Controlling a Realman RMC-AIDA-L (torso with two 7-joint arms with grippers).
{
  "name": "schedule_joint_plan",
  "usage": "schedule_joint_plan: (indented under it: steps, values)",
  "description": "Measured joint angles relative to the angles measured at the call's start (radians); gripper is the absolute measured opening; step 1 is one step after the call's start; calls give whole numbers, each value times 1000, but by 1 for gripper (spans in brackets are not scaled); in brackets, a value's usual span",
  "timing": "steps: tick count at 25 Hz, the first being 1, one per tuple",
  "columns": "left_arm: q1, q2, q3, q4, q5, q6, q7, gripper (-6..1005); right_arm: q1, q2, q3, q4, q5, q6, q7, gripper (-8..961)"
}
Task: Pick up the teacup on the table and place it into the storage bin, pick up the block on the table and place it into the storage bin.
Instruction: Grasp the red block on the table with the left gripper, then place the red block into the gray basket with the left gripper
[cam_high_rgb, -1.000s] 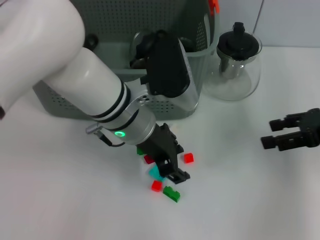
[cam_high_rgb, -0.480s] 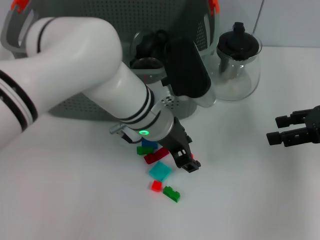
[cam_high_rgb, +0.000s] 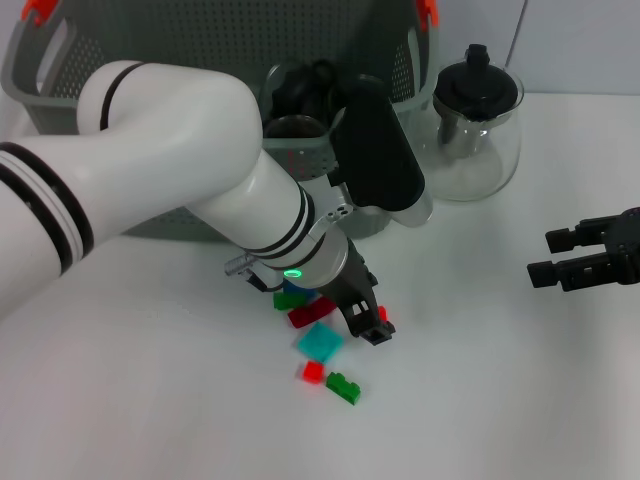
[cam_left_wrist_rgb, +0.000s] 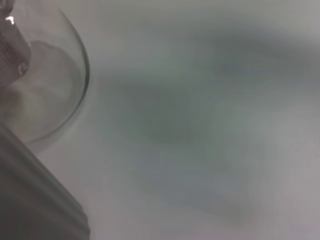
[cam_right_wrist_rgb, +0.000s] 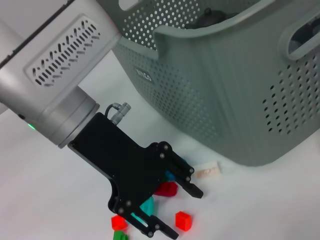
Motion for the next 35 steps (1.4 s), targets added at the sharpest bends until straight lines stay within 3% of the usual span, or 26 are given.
schedule_joint_plan:
  steps: [13,16,21,35]
  values:
    - [-2,0,18,-13,-7,-4,-2,627,0,2,-2,0,0,7,-1,838]
    - [-2,0,20,-14,-15,-5,-3,580,0,3,-5,0,0,9,-1,838]
    - [-2,0,22,-15,-19,-14,-14,381,-1,3,-6,0,0,9,-2,838]
    - [28,1,2,39,-20,34,-43,130,-6,10,-1,0,0,9,-16,838]
